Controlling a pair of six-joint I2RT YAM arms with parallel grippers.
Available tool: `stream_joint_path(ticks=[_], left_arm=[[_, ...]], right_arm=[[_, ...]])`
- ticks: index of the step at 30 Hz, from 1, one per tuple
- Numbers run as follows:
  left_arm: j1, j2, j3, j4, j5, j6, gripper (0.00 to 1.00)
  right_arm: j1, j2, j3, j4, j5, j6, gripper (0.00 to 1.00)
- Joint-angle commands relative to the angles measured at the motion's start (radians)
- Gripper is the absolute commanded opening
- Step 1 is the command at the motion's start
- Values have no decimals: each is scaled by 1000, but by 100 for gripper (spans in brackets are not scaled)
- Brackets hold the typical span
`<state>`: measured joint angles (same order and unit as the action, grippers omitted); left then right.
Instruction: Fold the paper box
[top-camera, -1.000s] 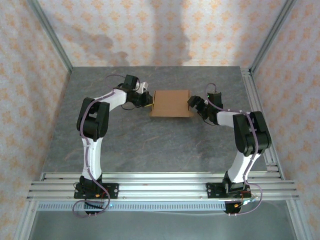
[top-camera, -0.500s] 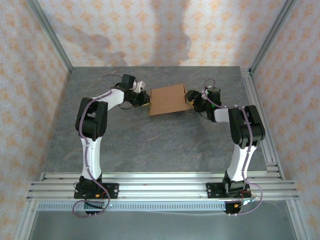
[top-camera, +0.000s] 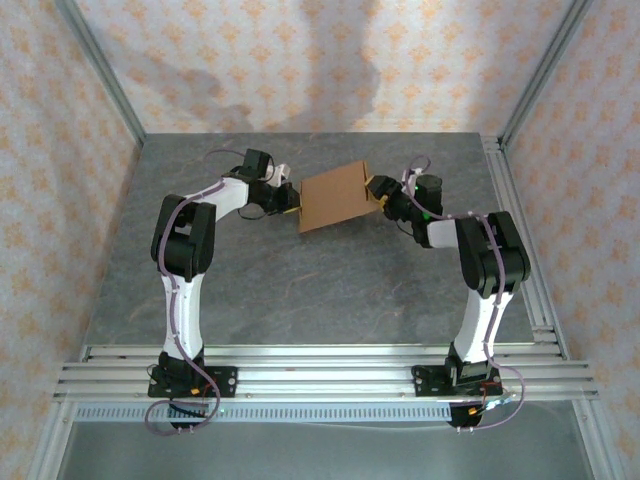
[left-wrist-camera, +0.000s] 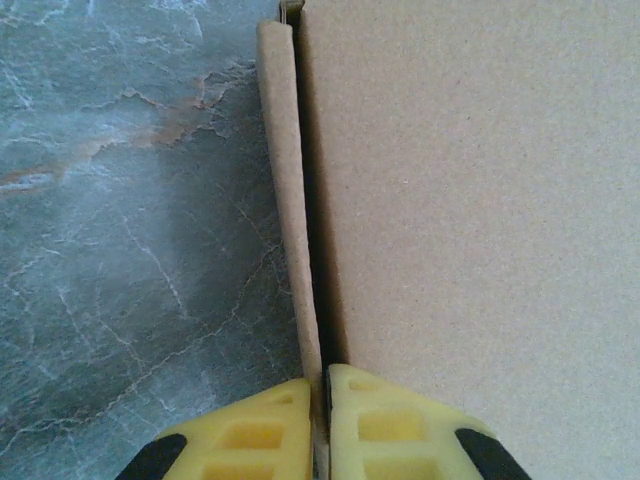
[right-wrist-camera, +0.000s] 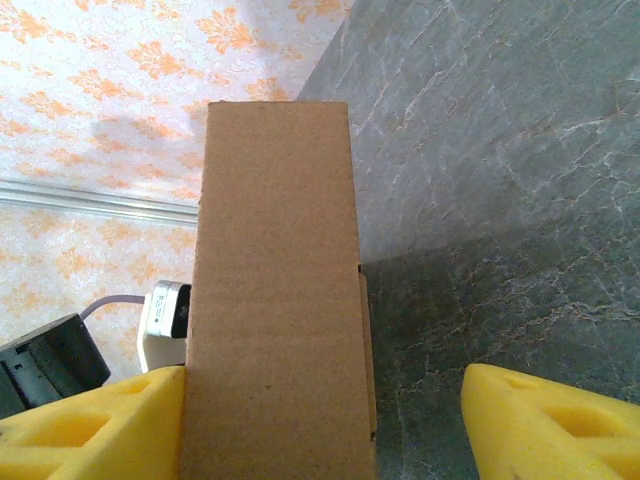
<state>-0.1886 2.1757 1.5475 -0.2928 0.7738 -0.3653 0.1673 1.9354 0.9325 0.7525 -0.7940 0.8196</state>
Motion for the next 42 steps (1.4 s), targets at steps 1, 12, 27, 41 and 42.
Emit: stream_joint_path(ticks=[1, 12, 27, 41, 42], left_arm=[[-18, -4, -11, -41, 5, 22, 12], [-19, -57, -36, -39, -13, 22, 35], [-42, -393, -351, 294, -255, 128, 70], [-335, -572, -633, 585, -644, 785, 94], [-362, -574, -657, 624, -673, 846, 94]], right_arm=[[20, -38, -11, -15, -52, -31, 66], [12, -95, -31, -69, -18, -54, 41], [-1, -149, -30, -132, 48, -2, 37], [-5, -187, -22, -190, 56, 69, 38], [-5, -186, -21, -188, 54, 76, 38]])
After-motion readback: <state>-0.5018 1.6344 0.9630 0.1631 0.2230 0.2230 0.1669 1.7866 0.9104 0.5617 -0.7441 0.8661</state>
